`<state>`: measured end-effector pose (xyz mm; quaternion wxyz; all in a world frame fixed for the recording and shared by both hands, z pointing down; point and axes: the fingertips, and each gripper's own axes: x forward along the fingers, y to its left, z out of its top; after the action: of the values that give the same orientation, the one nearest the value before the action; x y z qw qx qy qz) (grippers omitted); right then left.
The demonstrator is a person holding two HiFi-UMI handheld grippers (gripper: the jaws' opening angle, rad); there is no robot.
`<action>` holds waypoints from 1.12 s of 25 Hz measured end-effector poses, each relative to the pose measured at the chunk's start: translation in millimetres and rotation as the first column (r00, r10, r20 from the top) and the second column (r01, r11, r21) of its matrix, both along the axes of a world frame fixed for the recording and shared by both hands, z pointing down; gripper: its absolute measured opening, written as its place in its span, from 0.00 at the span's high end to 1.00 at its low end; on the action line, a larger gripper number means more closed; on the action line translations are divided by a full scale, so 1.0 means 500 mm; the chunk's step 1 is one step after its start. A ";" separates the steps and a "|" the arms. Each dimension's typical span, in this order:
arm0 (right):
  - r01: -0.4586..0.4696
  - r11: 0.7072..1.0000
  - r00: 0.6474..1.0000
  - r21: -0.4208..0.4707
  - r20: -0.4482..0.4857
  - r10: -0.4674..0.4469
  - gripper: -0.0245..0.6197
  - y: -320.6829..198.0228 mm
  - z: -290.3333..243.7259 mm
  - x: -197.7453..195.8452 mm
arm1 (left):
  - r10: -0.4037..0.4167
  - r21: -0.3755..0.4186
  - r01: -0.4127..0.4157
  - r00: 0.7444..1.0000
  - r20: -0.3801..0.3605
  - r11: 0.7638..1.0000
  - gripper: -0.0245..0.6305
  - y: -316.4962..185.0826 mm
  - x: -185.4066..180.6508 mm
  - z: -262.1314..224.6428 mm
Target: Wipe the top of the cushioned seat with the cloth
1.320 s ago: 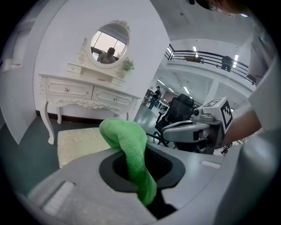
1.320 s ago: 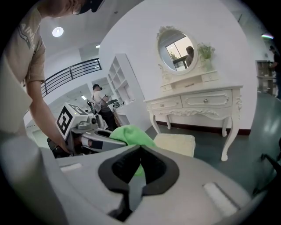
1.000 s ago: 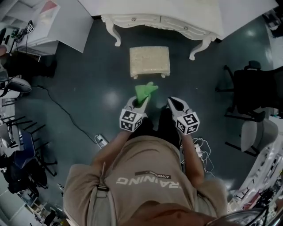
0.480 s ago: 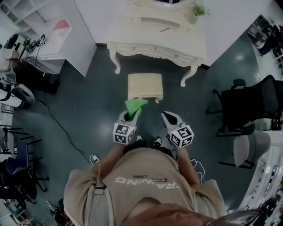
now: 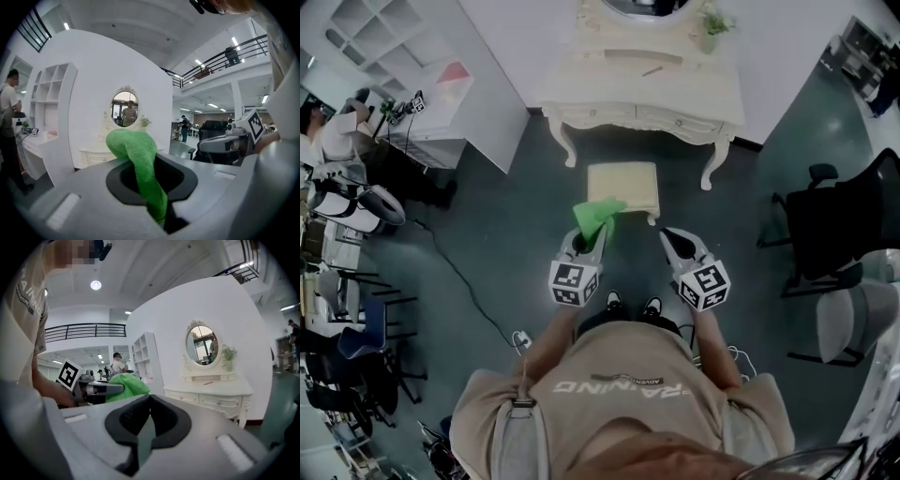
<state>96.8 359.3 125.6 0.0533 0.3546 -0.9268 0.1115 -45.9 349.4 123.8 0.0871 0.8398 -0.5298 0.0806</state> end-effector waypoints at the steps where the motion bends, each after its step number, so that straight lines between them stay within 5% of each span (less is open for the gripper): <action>1: 0.004 1.000 1.000 -0.002 0.005 -0.004 0.96 0.003 0.002 0.007 | -0.006 0.008 0.006 1.000 -0.005 1.000 0.89 0.007 0.006 -0.008; 12: -0.056 0.995 0.998 0.080 0.013 0.055 0.96 0.088 -0.036 -0.046 | -0.012 0.103 0.014 1.000 -0.028 0.995 0.89 0.094 -0.053 -0.080; 28: -0.076 0.987 0.997 0.143 0.043 0.070 0.96 0.124 -0.104 -0.086 | 0.019 0.124 -0.018 1.000 -0.003 0.992 0.89 0.142 -0.090 -0.081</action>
<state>53.8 421.1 73.6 0.0056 0.3890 -0.9197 0.0524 -91.1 420.2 83.3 0.0351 0.8486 -0.5258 0.0468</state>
